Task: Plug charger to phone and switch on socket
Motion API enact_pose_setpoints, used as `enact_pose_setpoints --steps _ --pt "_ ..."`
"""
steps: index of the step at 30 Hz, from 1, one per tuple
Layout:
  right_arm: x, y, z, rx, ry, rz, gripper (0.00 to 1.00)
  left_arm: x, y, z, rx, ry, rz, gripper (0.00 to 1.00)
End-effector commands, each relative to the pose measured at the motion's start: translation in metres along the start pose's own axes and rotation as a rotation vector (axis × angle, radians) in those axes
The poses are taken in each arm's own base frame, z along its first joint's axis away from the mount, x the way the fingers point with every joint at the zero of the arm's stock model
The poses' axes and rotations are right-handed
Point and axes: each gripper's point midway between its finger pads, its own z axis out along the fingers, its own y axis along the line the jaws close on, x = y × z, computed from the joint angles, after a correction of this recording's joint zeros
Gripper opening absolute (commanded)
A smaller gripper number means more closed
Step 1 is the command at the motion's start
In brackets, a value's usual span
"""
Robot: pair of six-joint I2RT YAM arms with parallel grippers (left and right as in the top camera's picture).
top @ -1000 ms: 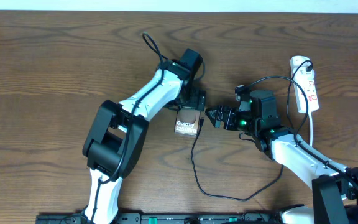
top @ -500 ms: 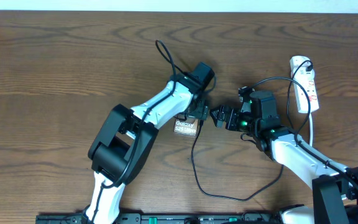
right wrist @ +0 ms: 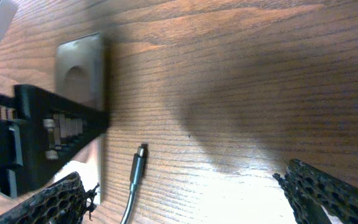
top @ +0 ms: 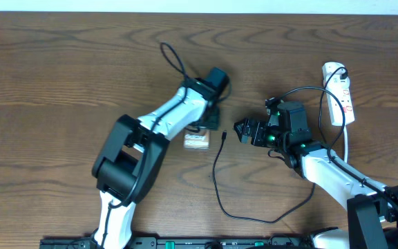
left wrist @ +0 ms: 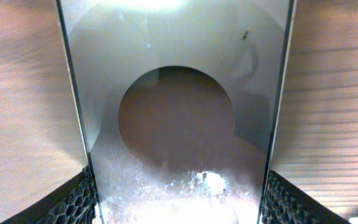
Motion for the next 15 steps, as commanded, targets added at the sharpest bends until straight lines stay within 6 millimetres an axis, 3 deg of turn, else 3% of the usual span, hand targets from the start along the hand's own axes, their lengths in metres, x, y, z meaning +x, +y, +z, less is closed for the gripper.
enact_pose_setpoints --steps 1,10,15 --pt "-0.007 0.007 -0.002 -0.006 -0.02 -0.027 0.99 -0.005 0.031 -0.013 -0.048 -0.007 -0.019 0.51" --pt "0.001 0.024 -0.002 -0.091 0.021 -0.037 0.99 -0.035 0.05 -0.103 0.144 -0.179 -0.131 0.47" --pt "0.009 0.071 -0.007 -0.304 0.06 -0.097 0.99 -0.033 0.039 -0.124 0.273 -0.18 -0.138 0.47"
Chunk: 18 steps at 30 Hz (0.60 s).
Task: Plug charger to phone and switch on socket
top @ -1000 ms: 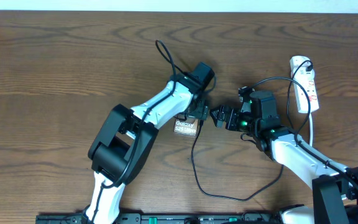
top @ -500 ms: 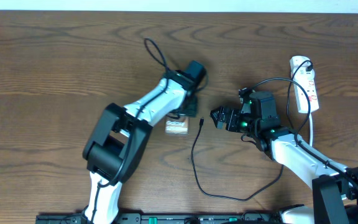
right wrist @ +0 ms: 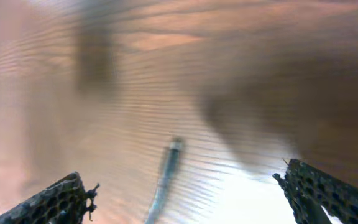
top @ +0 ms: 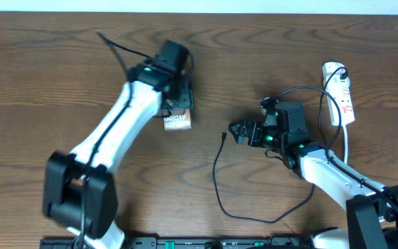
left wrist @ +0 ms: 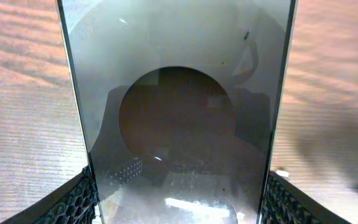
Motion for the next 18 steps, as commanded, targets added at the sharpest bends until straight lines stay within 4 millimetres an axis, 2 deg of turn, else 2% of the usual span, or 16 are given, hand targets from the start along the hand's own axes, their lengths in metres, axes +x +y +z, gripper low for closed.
enact_pose_setpoints --steps 1,6,9,13,18 --pt "0.005 0.048 -0.001 -0.194 0.043 -0.055 0.99 0.005 -0.019 -0.006 0.103 0.035 0.011 0.47" --pt "0.005 0.09 0.001 -0.306 0.017 -0.075 0.99 0.017 -0.033 0.0 0.113 0.062 0.05 0.47" --pt "0.003 0.107 0.001 -0.348 -0.006 -0.093 0.99 0.026 -0.047 -0.001 0.128 0.073 0.086 0.47" --pt "0.003 0.1 0.008 -0.278 -0.032 -0.066 0.96 0.041 -0.069 -0.002 0.148 0.088 0.145 0.47" --pt "0.006 0.102 0.009 -0.282 -0.025 -0.07 0.93 0.055 -0.086 -0.003 0.163 0.101 0.187 0.47"
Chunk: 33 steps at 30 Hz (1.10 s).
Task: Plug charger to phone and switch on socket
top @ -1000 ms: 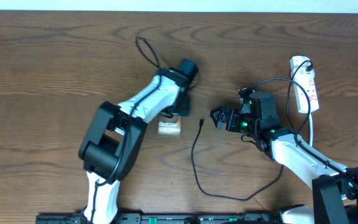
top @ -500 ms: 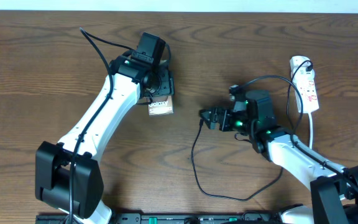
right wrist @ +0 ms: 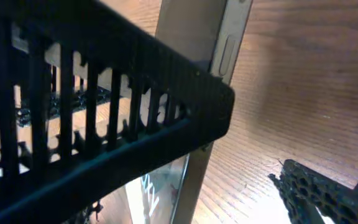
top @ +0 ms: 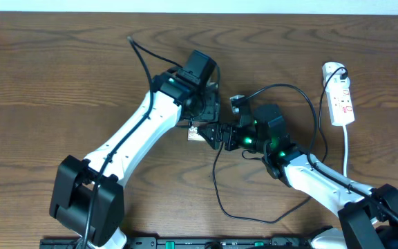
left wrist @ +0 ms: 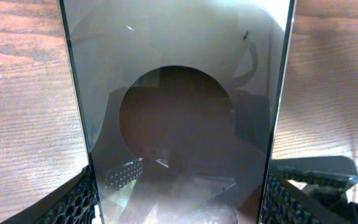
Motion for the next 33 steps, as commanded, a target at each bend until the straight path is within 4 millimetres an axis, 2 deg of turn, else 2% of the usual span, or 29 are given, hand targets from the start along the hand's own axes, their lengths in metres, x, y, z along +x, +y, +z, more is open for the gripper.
enact_pose_setpoints --steps 1,6,12,16,17,23,24,28,33 --pt "-0.008 0.004 0.001 0.01 -0.034 0.006 0.92 0.01 -0.02 0.0 0.037 0.021 0.041 0.47" --pt "-0.014 0.009 0.001 -0.009 -0.057 -0.007 0.76 0.014 -0.027 0.0 0.042 0.028 0.06 0.47" --pt "-0.019 0.013 0.001 -0.024 -0.076 -0.011 0.46 0.018 -0.031 0.0 0.069 0.047 0.052 0.47" --pt "-0.022 0.012 0.0 -0.017 -0.092 -0.015 0.38 0.02 -0.034 0.0 0.085 0.055 0.053 0.47" --pt "-0.023 0.012 0.0 -0.014 -0.095 -0.015 0.29 0.02 -0.034 0.0 0.086 0.055 0.053 0.47" --pt "-0.026 0.009 0.0 0.006 -0.114 -0.016 0.07 0.02 -0.034 0.0 0.086 0.055 0.052 0.48" --pt "-0.027 0.008 0.0 0.011 -0.119 -0.016 0.01 0.02 -0.034 0.0 0.086 0.055 0.052 0.51" --pt "-0.035 0.004 -0.003 0.02 -0.149 -0.02 0.01 0.017 -0.033 0.0 0.084 0.048 0.051 0.66" --pt "-0.044 -0.003 -0.009 0.026 -0.171 -0.01 0.01 0.009 -0.022 -0.002 0.077 0.036 0.02 0.69"
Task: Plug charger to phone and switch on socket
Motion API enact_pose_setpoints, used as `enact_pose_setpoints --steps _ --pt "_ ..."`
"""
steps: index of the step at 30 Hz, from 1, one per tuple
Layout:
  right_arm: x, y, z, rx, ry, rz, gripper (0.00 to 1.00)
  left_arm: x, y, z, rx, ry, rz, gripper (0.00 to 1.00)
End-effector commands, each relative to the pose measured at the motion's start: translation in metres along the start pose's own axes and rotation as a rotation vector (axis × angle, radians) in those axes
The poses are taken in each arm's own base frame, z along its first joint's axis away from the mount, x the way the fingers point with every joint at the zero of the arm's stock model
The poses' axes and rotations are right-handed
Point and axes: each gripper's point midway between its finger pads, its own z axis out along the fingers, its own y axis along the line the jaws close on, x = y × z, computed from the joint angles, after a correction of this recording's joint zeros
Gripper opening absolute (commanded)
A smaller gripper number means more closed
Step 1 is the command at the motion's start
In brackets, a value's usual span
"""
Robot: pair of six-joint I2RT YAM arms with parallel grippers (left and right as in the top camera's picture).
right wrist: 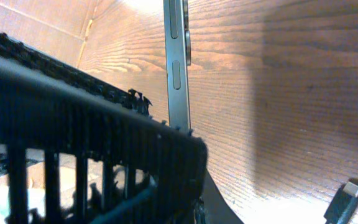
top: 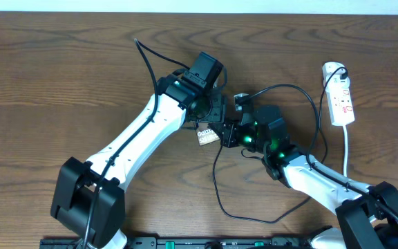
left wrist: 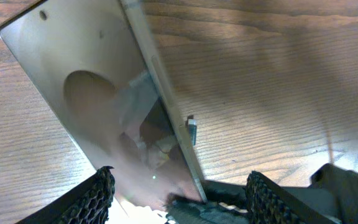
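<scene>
The phone lies slanted between the fingers of my left gripper, narrower than their gap, so that gripper is open. Overhead the phone shows its white label under the left gripper. My right gripper is pressed against the phone's end. In the right wrist view the phone's edge runs down into the dark jaws, which look shut on it. The charger plug lies on the wood beside them, and it also shows by the phone's edge as the plug. The white socket strip lies at the far right.
The black charger cable loops over the front of the table and back up to the socket strip. The left arm crosses the table's middle diagonally. Part of the right gripper fills the bottom of the left wrist view.
The phone sat square and spanned the left fingers. Now it is slanted and free of them. The right gripper's far finger has left its wrist view, and its jaws are at the phone's end.
At first my left gripper held the phone at the table's middle while the right stood open by the plug. Then the left had the phone farther left. It was then back at the middle with the right gripper against it. Now the left is open.
</scene>
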Motion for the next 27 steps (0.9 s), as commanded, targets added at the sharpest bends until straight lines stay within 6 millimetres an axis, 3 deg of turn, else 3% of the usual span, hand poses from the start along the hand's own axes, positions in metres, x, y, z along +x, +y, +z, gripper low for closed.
enact_pose_setpoints --steps 1,7,12,18,22,27 --pt "-0.032 0.008 -0.008 -0.024 -0.086 -0.045 0.01 0.004 0.001 -0.002 0.027 0.032 0.0 0.69" --pt "-0.04 0.005 -0.015 -0.059 -0.089 -0.06 0.01 -0.014 0.021 -0.016 0.066 0.0 -0.075 0.74" --pt "-0.059 0.028 -0.033 -0.233 -0.104 -0.074 0.01 -0.04 0.019 -0.048 0.302 -0.043 -0.144 0.78" --pt "-0.079 0.062 -0.056 -0.419 -0.135 -0.056 0.01 -0.073 0.002 -0.102 0.711 -0.116 -0.104 0.81" --pt "-0.086 0.078 -0.065 -0.488 -0.149 -0.045 0.01 -0.082 -0.019 -0.138 0.933 -0.162 0.031 0.81" --pt "-0.092 0.09 -0.073 -0.536 -0.172 -0.039 0.01 -0.076 -0.038 -0.146 0.996 -0.156 0.106 0.8"
